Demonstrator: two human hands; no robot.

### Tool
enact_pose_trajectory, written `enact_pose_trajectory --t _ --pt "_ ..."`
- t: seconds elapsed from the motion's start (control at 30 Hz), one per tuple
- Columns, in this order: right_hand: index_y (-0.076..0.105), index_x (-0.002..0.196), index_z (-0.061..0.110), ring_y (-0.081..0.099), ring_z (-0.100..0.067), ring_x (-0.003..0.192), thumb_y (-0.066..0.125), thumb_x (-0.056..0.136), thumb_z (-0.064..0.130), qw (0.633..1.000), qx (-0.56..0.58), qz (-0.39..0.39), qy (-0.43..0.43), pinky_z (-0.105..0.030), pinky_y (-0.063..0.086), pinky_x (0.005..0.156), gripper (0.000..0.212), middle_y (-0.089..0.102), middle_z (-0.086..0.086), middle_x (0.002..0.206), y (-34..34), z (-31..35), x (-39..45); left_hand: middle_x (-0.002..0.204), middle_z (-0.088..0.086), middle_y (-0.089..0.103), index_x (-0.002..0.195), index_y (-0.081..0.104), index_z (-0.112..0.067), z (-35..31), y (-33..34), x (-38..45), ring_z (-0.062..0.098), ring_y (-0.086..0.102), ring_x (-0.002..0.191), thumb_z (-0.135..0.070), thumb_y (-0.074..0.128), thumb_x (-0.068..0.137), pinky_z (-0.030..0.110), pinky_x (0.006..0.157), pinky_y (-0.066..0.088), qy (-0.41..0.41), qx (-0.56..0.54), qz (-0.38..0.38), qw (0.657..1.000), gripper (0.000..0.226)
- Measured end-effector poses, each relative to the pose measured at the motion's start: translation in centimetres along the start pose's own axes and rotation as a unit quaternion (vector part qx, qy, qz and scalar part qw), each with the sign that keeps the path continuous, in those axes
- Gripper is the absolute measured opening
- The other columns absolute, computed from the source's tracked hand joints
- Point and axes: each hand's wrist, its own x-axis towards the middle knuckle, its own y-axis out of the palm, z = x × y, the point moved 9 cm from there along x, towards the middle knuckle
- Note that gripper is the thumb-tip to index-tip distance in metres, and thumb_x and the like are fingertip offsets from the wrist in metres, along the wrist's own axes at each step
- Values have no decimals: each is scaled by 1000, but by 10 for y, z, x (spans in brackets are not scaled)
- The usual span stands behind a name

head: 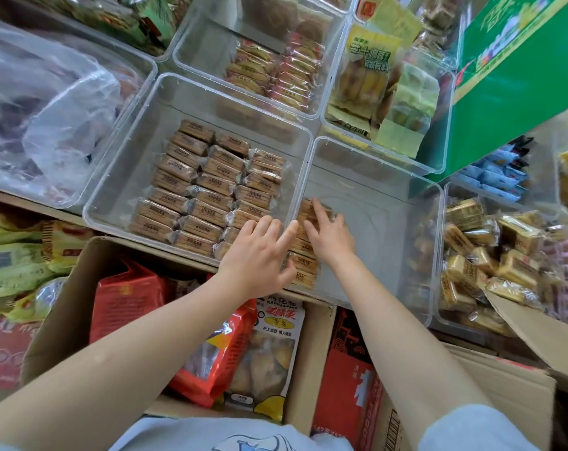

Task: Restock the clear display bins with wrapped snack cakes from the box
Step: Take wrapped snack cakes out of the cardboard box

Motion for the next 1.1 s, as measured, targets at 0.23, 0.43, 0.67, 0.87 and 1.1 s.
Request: enact_pose_trajectory --t 0.23,0.43,0.67,0.87,1.1 --pt "44 149 33 36 -25 141 43 103 43 994 100 -16 -51 -42 33 113 47 33 -7 154 -33 -7 -68 129 17 58 149 37 -8 -1 0 0 35 48 124 -50 27 87 47 99 40 -9 9 5 1000 75" --pt "76 103 17 64 -12 85 61 96 22 968 173 -137 -121 -29 49 78 17 73 3 96 -119 -47 -202 161 22 24 150 34 -10 -37 -10 -12 37 16 151 -39 48 93 53 121 15 -68 -11 -17 997 66" --pt "76 102 15 61 1 80 65 95 18 925 176 -335 -41 -2 42 72 13 70 11 88 -195 -200 -362 141 1 46 142 44 -19 -269 -12 -77 15 43 127 -37 57 99 27 99 33 28 -379 73 922 48" --pt "75 100 20 66 -5 82 62 97 23 930 227 -287 22 -25 56 77 14 69 16 86 -160 -309 -385 157 -22 20 159 8 -35 -382 3 -110 -2 19 142 -47 69 91 27 117 21 -19 -533 128 836 92" --pt "72 112 16 65 -25 100 56 99 27 998 47 -43 23 -37 54 83 24 71 -6 109 -66 -351 -303 164 -18 18 159 10 -42 -381 33 -111 6 18 151 -28 59 83 51 124 21 -71 -564 50 821 92"
